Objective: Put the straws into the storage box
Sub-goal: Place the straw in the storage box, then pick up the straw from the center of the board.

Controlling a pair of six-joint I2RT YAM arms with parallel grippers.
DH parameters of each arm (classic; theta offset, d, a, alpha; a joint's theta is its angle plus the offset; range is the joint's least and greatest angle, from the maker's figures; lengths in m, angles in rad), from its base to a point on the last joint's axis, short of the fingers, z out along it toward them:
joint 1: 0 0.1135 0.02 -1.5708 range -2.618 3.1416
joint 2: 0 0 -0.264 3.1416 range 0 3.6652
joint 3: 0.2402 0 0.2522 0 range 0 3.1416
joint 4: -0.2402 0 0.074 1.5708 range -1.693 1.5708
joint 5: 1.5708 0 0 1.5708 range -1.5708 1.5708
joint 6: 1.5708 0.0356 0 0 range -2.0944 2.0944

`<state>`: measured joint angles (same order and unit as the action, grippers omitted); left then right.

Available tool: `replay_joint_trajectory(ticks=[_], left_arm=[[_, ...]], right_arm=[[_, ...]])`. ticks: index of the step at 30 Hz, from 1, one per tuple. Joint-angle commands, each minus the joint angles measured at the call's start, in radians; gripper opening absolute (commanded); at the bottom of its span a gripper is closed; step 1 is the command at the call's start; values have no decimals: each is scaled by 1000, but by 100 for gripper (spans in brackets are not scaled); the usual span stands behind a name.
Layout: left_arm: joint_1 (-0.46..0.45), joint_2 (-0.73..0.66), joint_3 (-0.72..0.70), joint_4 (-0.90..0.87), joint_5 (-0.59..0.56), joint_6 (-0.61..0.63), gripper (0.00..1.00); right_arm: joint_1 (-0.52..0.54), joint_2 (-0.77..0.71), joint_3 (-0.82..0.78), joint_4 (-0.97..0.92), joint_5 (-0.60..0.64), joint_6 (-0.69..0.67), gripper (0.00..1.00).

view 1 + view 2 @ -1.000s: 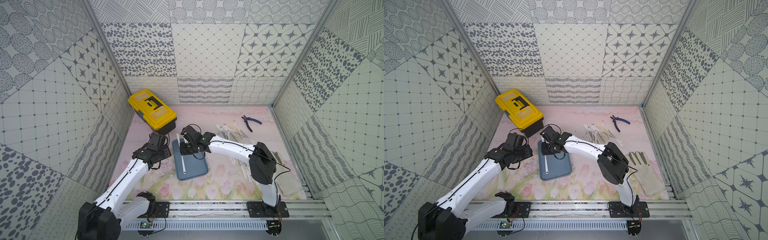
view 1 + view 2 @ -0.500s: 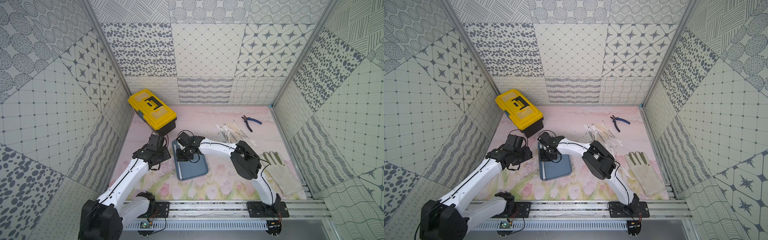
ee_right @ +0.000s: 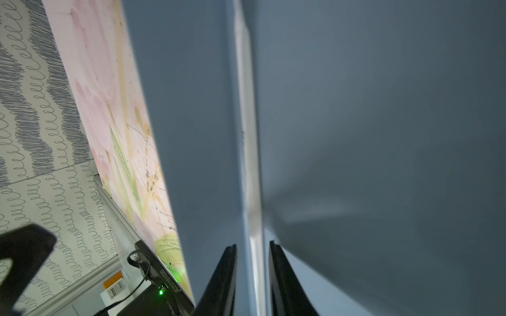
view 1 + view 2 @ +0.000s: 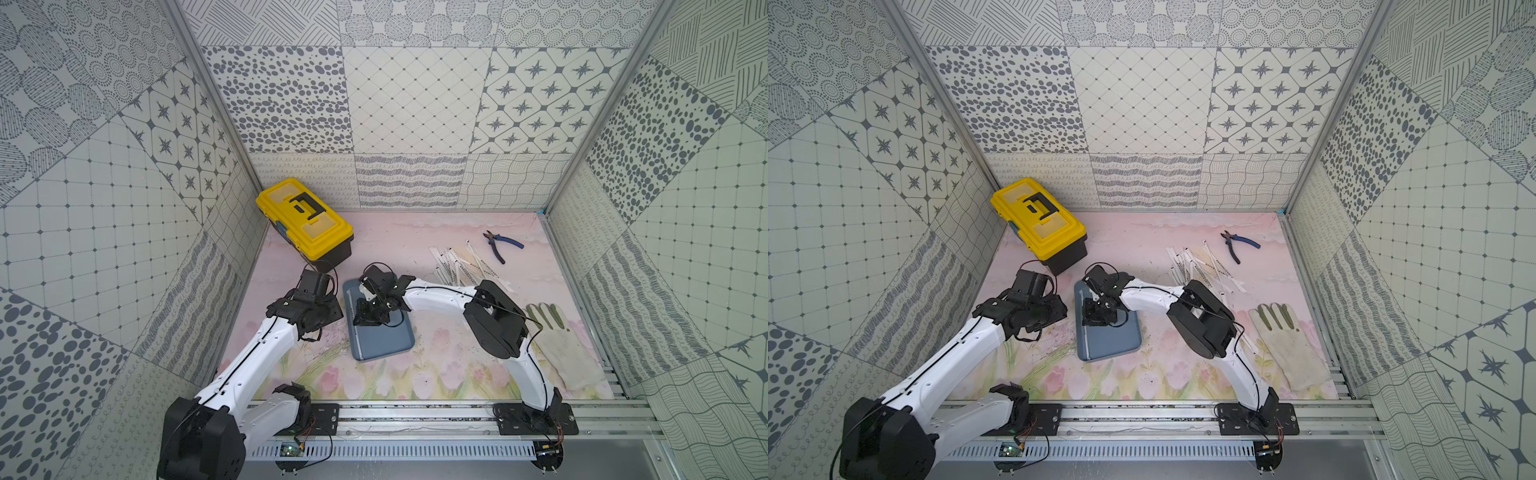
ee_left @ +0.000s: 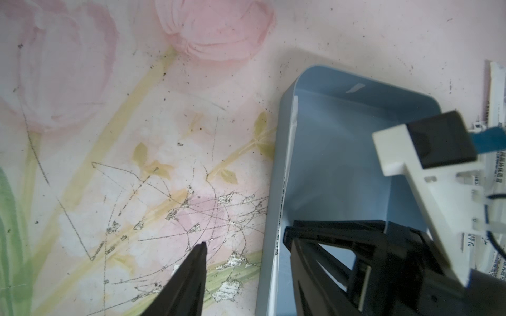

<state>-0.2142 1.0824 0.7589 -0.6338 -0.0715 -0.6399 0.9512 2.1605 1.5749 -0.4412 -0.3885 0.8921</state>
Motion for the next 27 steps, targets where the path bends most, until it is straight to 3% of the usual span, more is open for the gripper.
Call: replay_joint_trajectory(ticks=[1,3,7,9,16,27], left_arm=[[-5,-8,48,-12,-24,41,54],[-47,7,79,-32,-67,72,54],[-220,110,160,-71,-135,92,56],[-307,158,178,-47,-143,79,57],[-458,300,225,41,-82,57,58],[-454,304,211,55,-91,69,59]], right_arm=[[-75,-200,-101,24,15,-5,25],[-124,-266,-144,-115,146,-109,26],[-229,-332,-202,-305,491,-309,28],[-262,-311,-190,-347,580,-389,28],[-329,-188,-141,-361,643,-489,28],[-350,-141,-130,-376,702,-495,30]])
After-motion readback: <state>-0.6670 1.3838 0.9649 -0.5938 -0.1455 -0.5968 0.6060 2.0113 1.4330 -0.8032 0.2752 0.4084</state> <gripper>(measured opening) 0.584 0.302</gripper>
